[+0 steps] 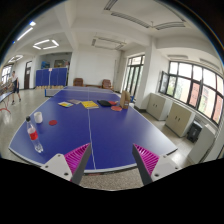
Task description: Pour water
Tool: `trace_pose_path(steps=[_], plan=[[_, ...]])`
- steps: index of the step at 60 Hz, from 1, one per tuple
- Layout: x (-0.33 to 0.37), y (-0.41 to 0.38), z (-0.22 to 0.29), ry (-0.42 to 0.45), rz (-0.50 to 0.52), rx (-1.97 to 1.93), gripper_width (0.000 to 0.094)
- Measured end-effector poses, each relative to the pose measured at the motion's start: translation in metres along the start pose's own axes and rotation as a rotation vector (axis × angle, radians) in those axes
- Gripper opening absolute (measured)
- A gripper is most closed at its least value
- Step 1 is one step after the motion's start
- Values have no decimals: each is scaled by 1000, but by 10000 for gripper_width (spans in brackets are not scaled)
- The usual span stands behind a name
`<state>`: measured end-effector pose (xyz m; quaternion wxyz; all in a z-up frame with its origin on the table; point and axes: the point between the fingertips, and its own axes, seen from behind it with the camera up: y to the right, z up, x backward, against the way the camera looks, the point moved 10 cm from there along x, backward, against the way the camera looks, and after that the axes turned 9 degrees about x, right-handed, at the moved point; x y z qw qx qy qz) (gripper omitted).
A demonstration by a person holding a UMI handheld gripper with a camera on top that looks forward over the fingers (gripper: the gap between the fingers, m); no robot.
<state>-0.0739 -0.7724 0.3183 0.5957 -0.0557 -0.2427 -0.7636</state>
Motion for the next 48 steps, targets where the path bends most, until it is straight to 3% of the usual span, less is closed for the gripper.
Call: trace_pose_path(steps=[18,31,39,48], plan=[[12,-43,-56,-75,23,39,848],[16,-163,-110,-97,100,47,848],[-1,-264,-101,-100,182,5,851],[-45,-364,-60,-31,242,-23,847]])
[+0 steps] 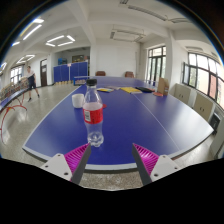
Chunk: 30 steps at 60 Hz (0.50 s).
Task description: Pour water
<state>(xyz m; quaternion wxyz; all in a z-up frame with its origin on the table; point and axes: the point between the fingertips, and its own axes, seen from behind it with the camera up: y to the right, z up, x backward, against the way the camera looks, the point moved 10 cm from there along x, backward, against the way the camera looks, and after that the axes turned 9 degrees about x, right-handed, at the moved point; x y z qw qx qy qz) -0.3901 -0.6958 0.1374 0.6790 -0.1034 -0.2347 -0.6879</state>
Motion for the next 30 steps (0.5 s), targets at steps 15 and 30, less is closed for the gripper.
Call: trace_pose_path(steps=[15,30], plan=[[-114,-50,66,122,-24,-34,785],[-148,-51,73,205,-76,-7,472]])
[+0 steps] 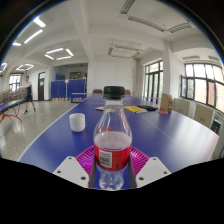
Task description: Pour water
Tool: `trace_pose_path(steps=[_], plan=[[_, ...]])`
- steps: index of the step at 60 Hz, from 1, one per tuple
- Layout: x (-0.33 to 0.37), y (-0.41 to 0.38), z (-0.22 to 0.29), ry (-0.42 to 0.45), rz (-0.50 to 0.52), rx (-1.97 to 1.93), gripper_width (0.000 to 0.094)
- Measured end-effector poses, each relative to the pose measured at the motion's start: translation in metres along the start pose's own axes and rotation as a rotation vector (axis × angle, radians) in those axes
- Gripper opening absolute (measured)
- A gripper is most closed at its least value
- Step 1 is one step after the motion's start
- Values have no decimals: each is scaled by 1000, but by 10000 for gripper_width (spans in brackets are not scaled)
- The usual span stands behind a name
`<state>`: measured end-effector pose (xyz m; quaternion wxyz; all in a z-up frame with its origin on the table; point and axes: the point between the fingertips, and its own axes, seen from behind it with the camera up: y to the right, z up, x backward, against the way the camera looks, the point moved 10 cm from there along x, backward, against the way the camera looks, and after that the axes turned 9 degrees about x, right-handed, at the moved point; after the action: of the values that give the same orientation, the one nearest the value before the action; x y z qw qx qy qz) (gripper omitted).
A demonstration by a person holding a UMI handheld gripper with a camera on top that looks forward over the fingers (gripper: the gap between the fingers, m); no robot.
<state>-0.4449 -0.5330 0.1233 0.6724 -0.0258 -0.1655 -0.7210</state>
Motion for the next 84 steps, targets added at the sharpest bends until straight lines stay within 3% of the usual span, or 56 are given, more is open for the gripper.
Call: trace_pose_path(steps=[10,24,35,48,54,60,74,84], plan=[[-4,-2,6,9,-35,36,340],[-7,46,52,4,-184,155,339],[-65,116,147,42,-395,449,340],[-172,118,263,160,-519,969,340],[-211,78,297,270,-492,1274,339],[-254,27,297,360,-460,1631,340],[-313,-62,240,458,-325,2195,339],[-323,-78,207,509,-250,2287,340]])
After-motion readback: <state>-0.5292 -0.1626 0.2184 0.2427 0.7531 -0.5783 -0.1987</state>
